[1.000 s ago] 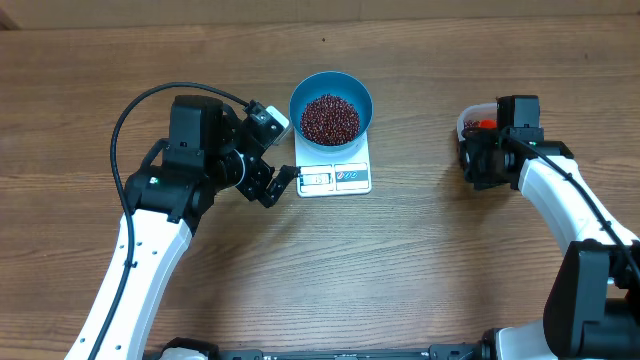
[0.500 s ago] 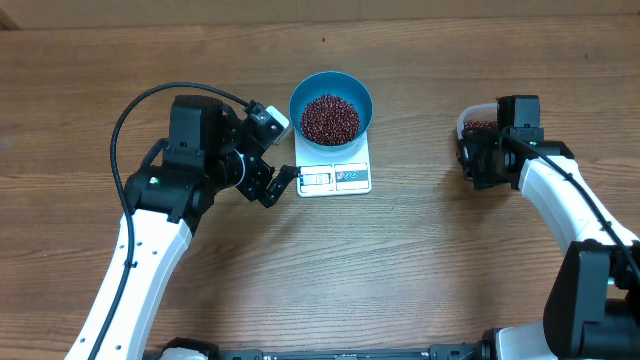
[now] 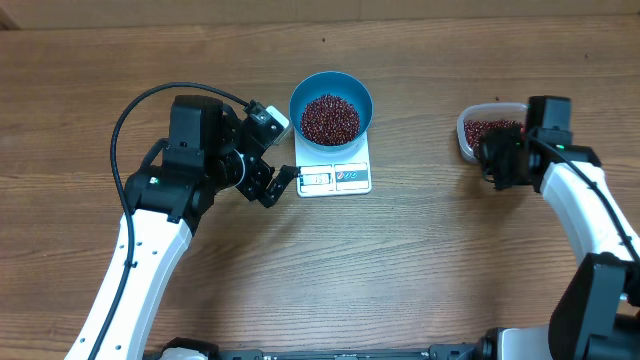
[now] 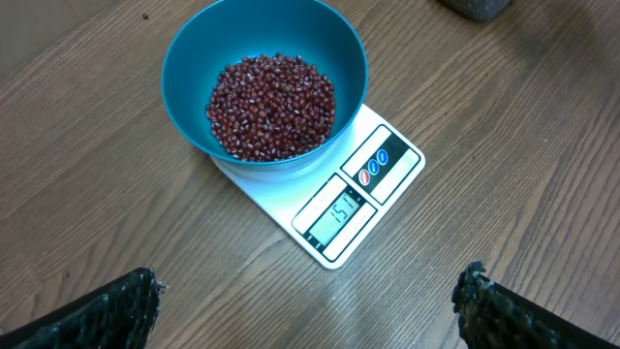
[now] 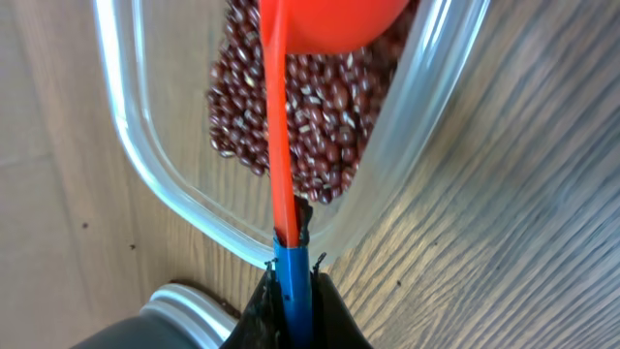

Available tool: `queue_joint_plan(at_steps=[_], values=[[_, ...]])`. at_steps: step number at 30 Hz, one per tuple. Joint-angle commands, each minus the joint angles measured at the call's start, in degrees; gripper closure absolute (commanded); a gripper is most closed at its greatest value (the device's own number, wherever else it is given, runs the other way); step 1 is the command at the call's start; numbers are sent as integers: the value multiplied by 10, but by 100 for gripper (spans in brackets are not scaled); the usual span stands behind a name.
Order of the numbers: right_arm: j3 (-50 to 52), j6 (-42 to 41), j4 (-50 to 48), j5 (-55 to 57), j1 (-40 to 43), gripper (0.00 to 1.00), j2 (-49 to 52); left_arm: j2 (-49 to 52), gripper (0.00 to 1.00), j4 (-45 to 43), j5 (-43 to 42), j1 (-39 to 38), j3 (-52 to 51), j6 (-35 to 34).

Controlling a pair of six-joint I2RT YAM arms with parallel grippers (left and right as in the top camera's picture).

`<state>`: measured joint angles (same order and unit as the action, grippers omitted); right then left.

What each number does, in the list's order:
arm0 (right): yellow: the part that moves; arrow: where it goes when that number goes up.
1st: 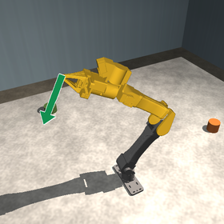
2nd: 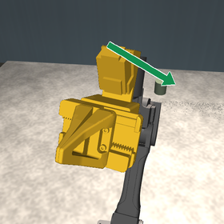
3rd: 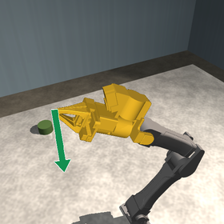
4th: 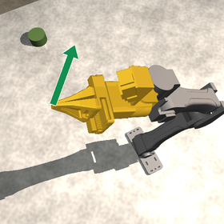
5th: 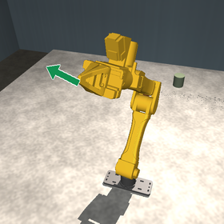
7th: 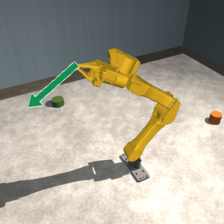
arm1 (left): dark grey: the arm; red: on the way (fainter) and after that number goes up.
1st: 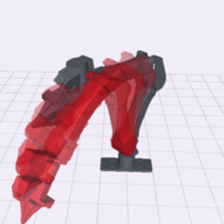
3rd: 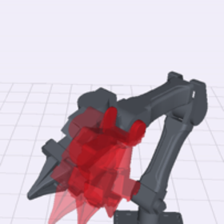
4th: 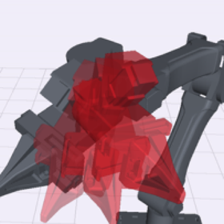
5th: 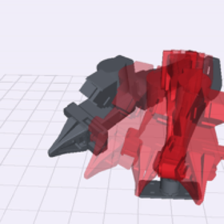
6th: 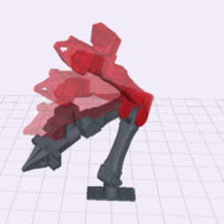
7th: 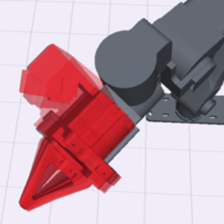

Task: Scoop item into bowl and weigh 150g on scale
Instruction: 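Scoop red beans and lift the scoop out of the tub, then carry the filled scoop with the right gripper over the blue bowl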

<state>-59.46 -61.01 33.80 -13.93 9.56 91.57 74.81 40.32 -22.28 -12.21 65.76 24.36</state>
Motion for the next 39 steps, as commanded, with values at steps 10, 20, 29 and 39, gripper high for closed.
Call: queue_joint_plan(at_steps=[10,20,29,39], values=[[-99,220,61,-243,74,96,-33,1,0,0,-2,5,2,-4],[-219,339,241,-299,82,96,-33,1,0,0,-2,5,2,-4],[-390,423,402,-269,76,96,1,1,0,0,-2,5,2,-4],[-576,494,445,-129,-34,96,66,1,1,0,-2,5,2,-4]])
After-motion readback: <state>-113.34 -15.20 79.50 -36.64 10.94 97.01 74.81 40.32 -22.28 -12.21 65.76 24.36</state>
